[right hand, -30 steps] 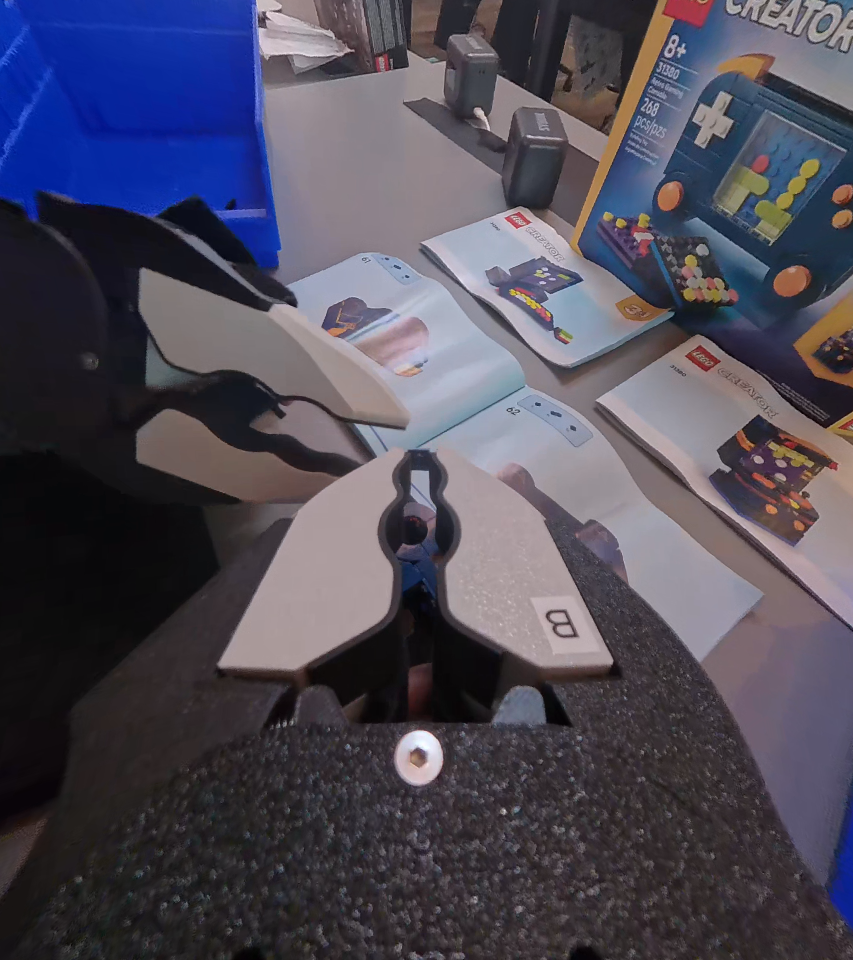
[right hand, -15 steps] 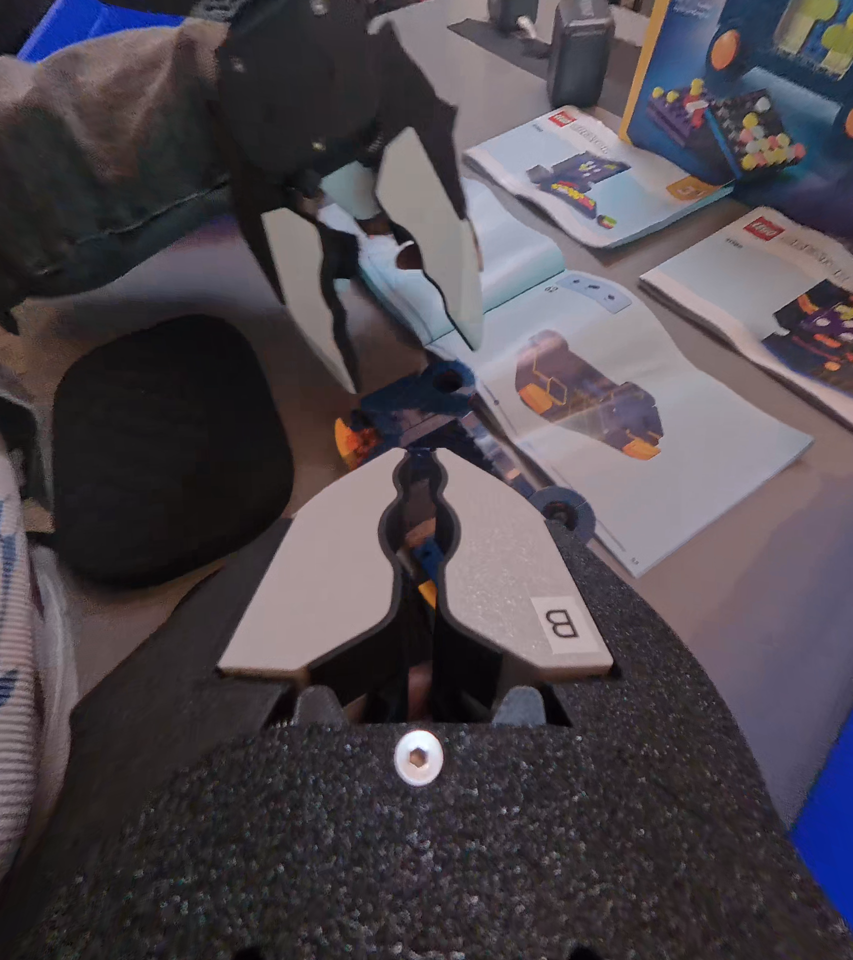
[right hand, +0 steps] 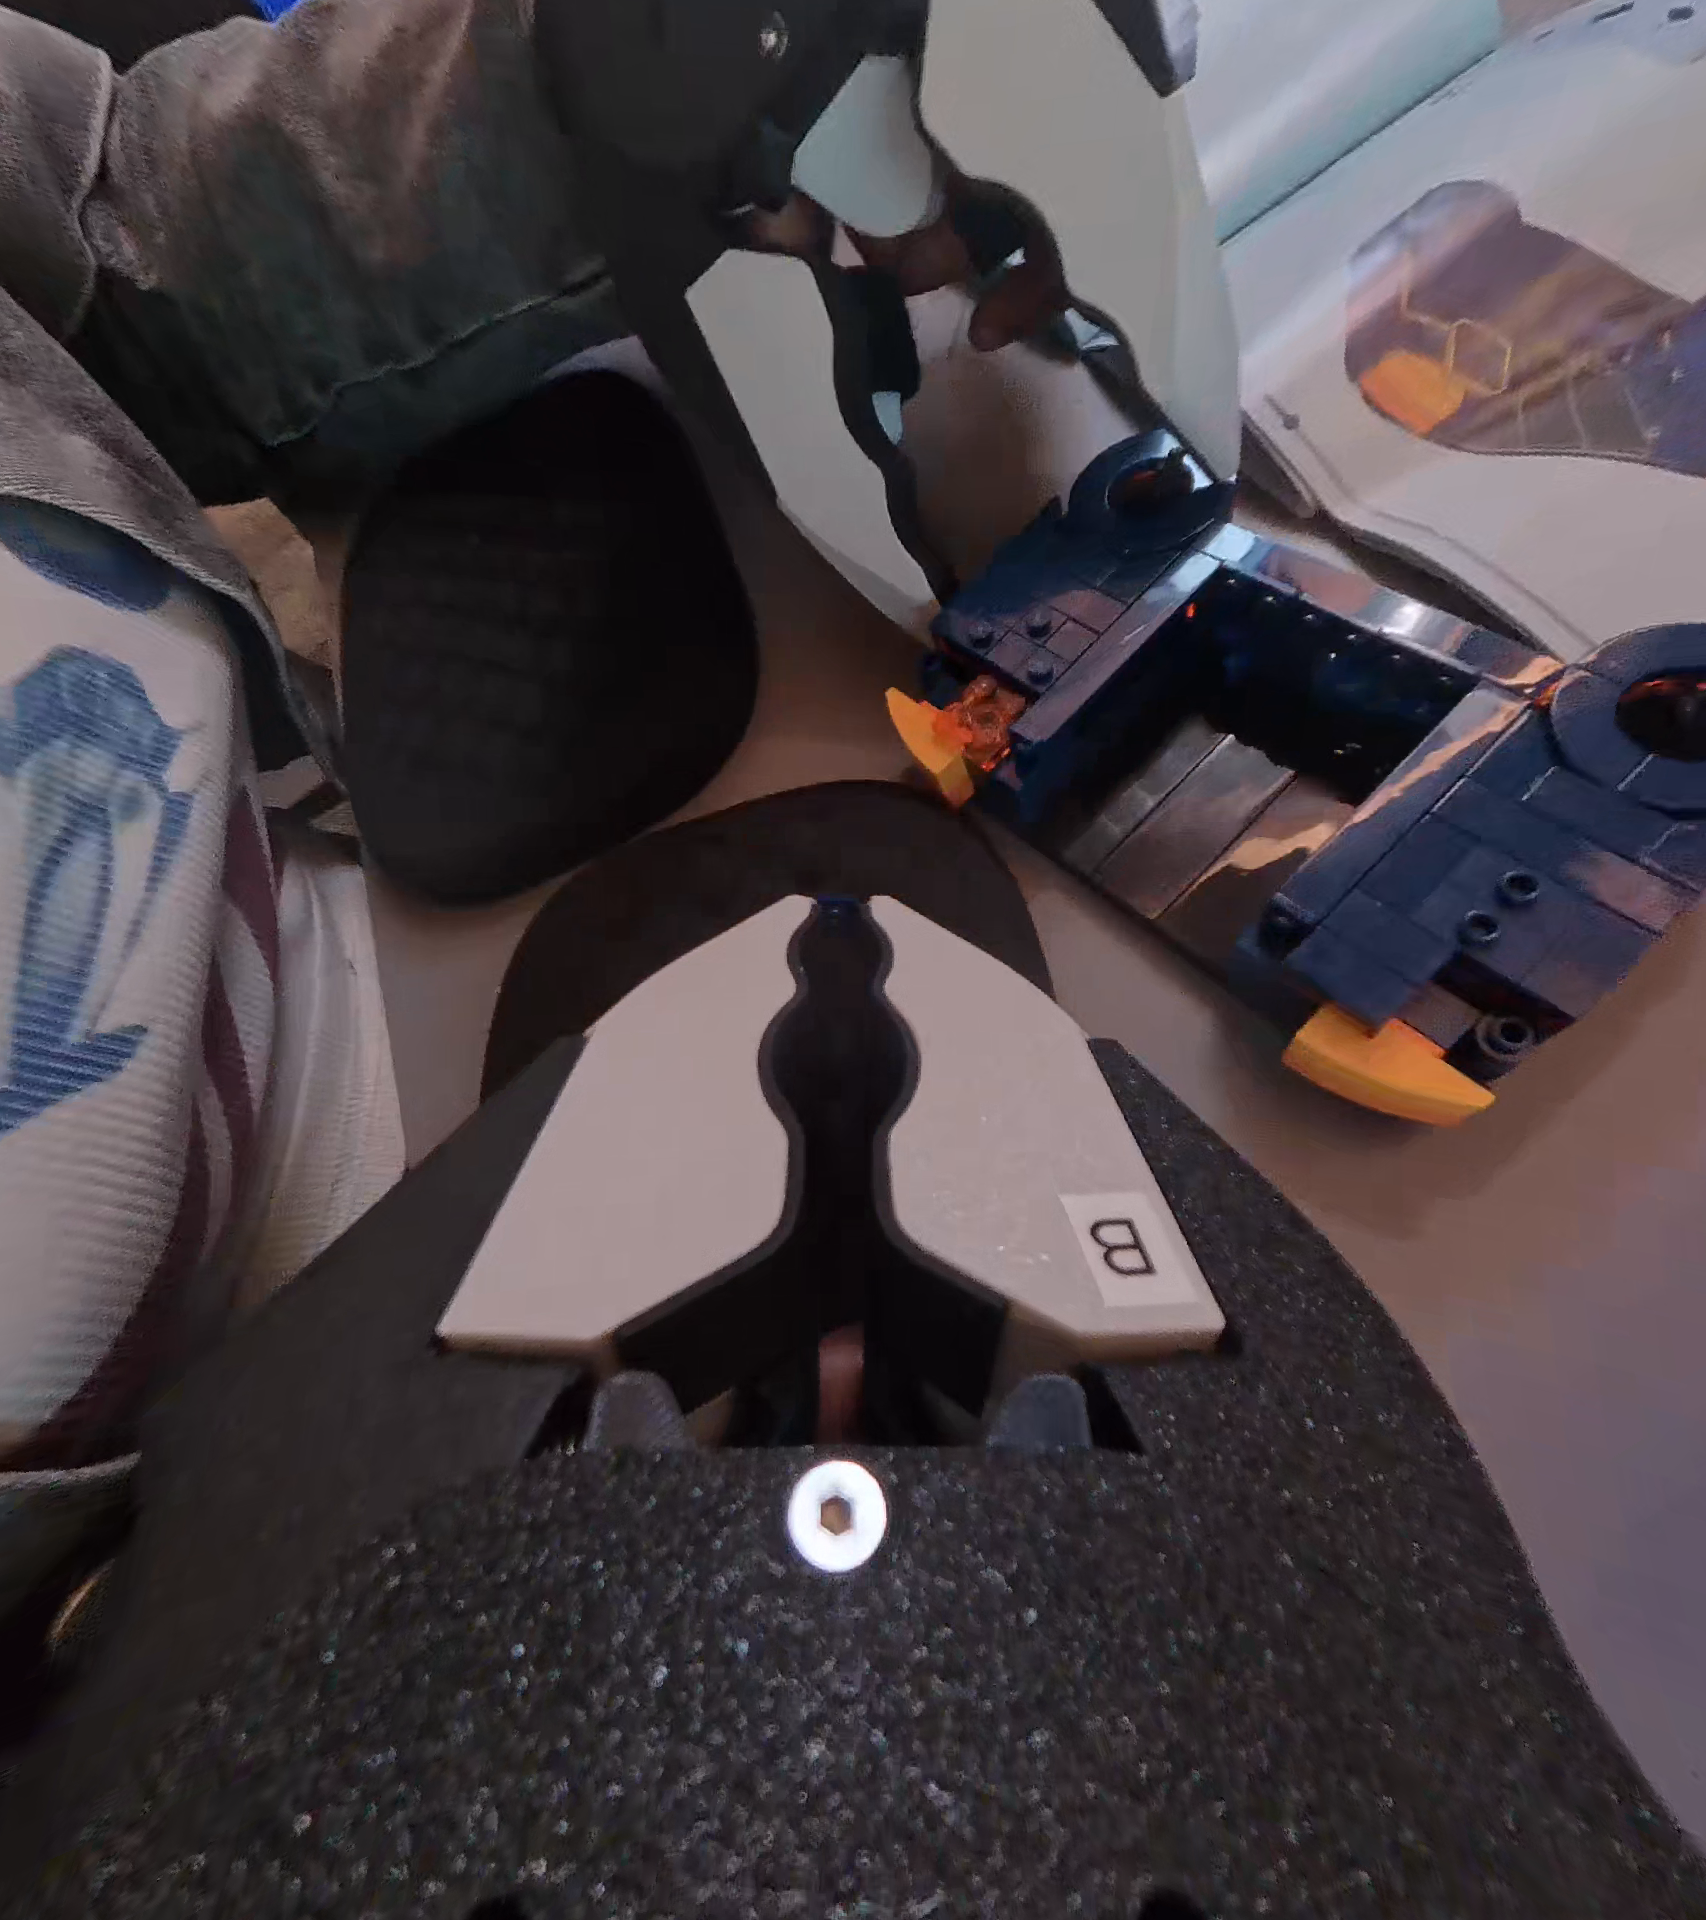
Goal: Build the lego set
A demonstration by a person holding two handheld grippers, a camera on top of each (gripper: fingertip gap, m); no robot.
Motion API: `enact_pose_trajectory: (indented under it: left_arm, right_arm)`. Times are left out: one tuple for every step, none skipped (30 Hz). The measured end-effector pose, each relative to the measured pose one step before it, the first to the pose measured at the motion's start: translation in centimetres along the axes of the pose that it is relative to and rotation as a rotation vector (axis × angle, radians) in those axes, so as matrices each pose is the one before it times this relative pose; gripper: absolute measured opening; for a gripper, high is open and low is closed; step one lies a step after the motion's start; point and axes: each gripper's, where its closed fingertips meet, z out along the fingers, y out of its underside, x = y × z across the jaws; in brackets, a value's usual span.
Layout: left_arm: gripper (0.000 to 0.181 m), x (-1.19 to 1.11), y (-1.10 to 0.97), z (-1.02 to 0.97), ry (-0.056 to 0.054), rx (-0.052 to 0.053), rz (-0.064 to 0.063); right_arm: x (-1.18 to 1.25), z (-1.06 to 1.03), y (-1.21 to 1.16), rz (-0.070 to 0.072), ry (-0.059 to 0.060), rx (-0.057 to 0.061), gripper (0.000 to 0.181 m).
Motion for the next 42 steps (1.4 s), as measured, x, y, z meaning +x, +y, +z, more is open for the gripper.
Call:
enact_pose_trajectory:
  left_arm:
    - [0.052,-0.078,-0.028,-0.003,-0.0175,-0.0165,0.0135]
    - [0.050,-0.065,-0.106,-0.147,-0.0037,-0.0076,0.0118]
    - [0.050,-0.162,-0.313,-0.264,0.0015,0.0102,0.0032]
    - [0.048,-0.095,-0.427,-0.319,0.0147,0.0236,0.0003]
    - [0.046,-0.058,-0.362,-0.293,0.0207,0.0289,0.0008]
    - [0.044,-0.137,-0.122,-0.132,0.0171,0.0213,-0.0001]
    - [0.044,-0.085,0.064,0.013,0.0187,0.0145,0.0018]
    - [0.043,0.038,-0.011,0.117,0.0225,0.0194,-0.0023]
    - [0.040,0.085,-0.070,0.127,0.0194,0.0212,-0.0082]
    - [0.038,0.107,-0.019,0.098,0.0145,0.0152,-0.0102]
    - [0.035,0.104,-0.010,0.038,0.0100,0.0133,-0.0071]
    - [0.033,0.118,0.046,-0.018,0.0068,0.0080,-0.0024]
    - [0.033,0.077,0.135,-0.032,0.0024,-0.0010,0.0042]
    - [0.033,-0.057,0.072,-0.032,-0.0058,0.0001,0.0040]
    - [0.031,0.051,-0.045,-0.006,0.0028,0.0079,-0.0005]
    - [0.030,0.112,-0.107,0.025,0.0080,0.0123,-0.0071]
    - [0.030,0.129,-0.106,0.056,0.0086,0.0134,-0.0067]
    - [0.028,0.185,-0.079,0.079,0.0097,0.0124,-0.0029]
    - [0.025,0.160,-0.031,0.103,0.0079,0.0097,-0.0050]
    - [0.022,0.091,-0.006,0.051,0.0048,0.0087,-0.0077]
    - [0.022,0.059,0.019,0.018,0.0041,0.0076,-0.0072]
    - [0.023,0.078,0.093,0.028,0.0049,0.0008,-0.0041]
    - [0.023,0.081,0.153,0.085,0.0031,-0.0044,0.0000]
    - [0.023,0.037,-0.059,0.083,-0.0020,0.0089,0.0032]
    - [0.024,0.085,-0.058,0.077,0.0009,0.0078,0.0019]
    - [0.024,0.051,-0.037,0.038,0.0009,0.0040,0.0013]
    - [0.024,0.012,-0.004,0.002,0.0010,0.0003,0.0001]
    - [0.024,0.022,0.000,-0.019,0.0022,0.0008,-0.0017]
    - [0.024,0.013,-0.002,-0.012,0.0012,0.0015,-0.0007]
    - [0.024,-0.001,0.001,-0.003,-0.0008,0.0014,-0.0003]
    - [0.025,0.003,0.000,0.010,-0.0007,0.0001,0.0003]
    - [0.025,0.009,0.003,0.005,-0.0010,-0.0008,0.0019]
    - [0.024,0.006,0.000,0.007,-0.0009,-0.0005,0.0023]
    - [0.024,0.007,-0.003,0.000,-0.0006,0.0007,0.0022]
    - [0.025,0.012,-0.004,0.014,-0.0003,0.0014,0.0012]
    - [0.025,0.009,-0.001,-0.002,-0.0004,0.0010,0.0007]
    - [0.024,-0.006,0.002,-0.010,-0.0003,0.0008,-0.0003]
    - [0.024,0.008,-0.001,0.006,-0.0002,0.0006,0.0002]
    - [0.024,-0.001,0.008,-0.003,-0.0005,0.0004,0.0007]
    - [0.024,0.001,0.001,0.005,-0.0006,0.0004,0.0005]
    - [0.025,0.004,0.002,-0.010,-0.0003,0.0002,0.0000]
    - [0.024,-0.006,-0.002,0.001,-0.0007,0.0002,-0.0004]
  right_arm:
    - [0.222,-0.240,-0.090,-0.0095,0.0250,-0.0031,0.005]
    - [0.254,-0.130,-0.157,-0.0105,0.0292,-0.0149,0.005]
    - [0.168,0.010,-0.337,-0.0149,0.0275,-0.0168,0.005]
    - [-0.038,0.116,-0.545,-0.0278,0.0178,-0.0085,0.005]
    - [-0.114,0.217,-0.636,-0.0377,0.0137,-0.0062,0.005]
    - [0.010,0.274,-0.538,-0.0456,0.0166,-0.0133,0.006]
    - [0.135,0.317,-0.257,-0.0602,0.0176,-0.0303,0.005]
    - [0.362,0.287,0.016,-0.0798,0.0248,-0.0460,0.006]
    - [0.407,0.257,0.127,-0.0952,0.0201,-0.0498,0.005]
    - [0.255,0.241,0.103,-0.0943,0.0040,-0.0434,0.005]
    - [0.276,0.223,-0.009,-0.0747,-0.0022,-0.0334,0.005]
    - [0.236,0.200,-0.059,-0.0537,-0.0151,-0.0269,0.005]
    - [0.147,0.148,-0.133,-0.0431,-0.0238,-0.0157,0.005]
    - [0.281,0.084,-0.178,-0.0397,-0.0136,-0.0074,0.005]
    - [0.253,0.055,-0.152,-0.0363,-0.0122,-0.0062,0.005]
    - [0.153,0.065,-0.133,-0.0304,-0.0164,-0.0068,0.005]
    - [0.117,0.108,-0.084,-0.0237,-0.0158,-0.0115,0.005]
    - [-0.002,0.164,0.092,-0.0185,-0.0213,-0.0204,0.005]
    - [0.007,0.167,0.224,-0.0151,-0.0176,-0.0276,0.005]
    - [0.067,0.133,0.174,-0.0142,-0.0102,-0.0197,0.005]
    - [-0.100,0.092,0.027,-0.0115,-0.0202,-0.0064,0.005]
    - [-0.104,0.066,-0.086,-0.0041,-0.0183,0.0021,0.005]
    - [0.040,0.039,-0.075,-0.0033,-0.0072,0.0016,0.005]
    - [0.004,0.034,-0.017,-0.0104,-0.0075,-0.0026,0.006]
    - [0.062,0.049,-0.001,-0.0147,-0.0018,-0.0043,0.006]
    - [0.013,0.062,-0.003,-0.0146,-0.0061,-0.0043,0.005]
    - [-0.068,0.101,0.026,-0.0125,-0.0112,-0.0063,0.005]
    - [-0.025,0.116,0.075,-0.0139,-0.0078,-0.0095,0.006]
    - [-0.021,0.053,-0.093,-0.0169,-0.0059,0.0019,0.006]
    - [0.040,0.029,-0.039,-0.0130,-0.0013,-0.0019,0.006]
    - [0.074,0.009,0.023,-0.0058,-0.0010,-0.0080,0.006]
    - [0.003,-0.021,0.039,-0.0057,-0.0041,-0.0105,0.006]
    - [-0.001,-0.016,0.034,-0.0103,-0.0002,-0.0101,0.006]
    - [-0.006,0.010,-0.008,-0.0099,0.0025,-0.0068,0.006]
    - [-0.004,0.011,-0.025,-0.0078,0.0033,-0.0042,0.006]
    - [0.018,0.005,-0.018,-0.0048,0.0039,-0.0039,0.006]
    - [-0.003,0.001,-0.011,-0.0042,0.0035,-0.0032,0.006]
    - [0.027,0.013,-0.024,-0.0040,0.0051,-0.0010,0.007]
    - [0.024,-0.001,0.002,-0.0014,0.0037,-0.0011,0.007]
    - [0.015,-0.010,0.006,0.0005,0.0029,-0.0014,0.008]
    - [0.029,-0.011,0.014,0.0008,0.0031,-0.0017,0.008]
    - [0.031,-0.008,0.012,0.0030,0.0039,-0.0019,0.009]
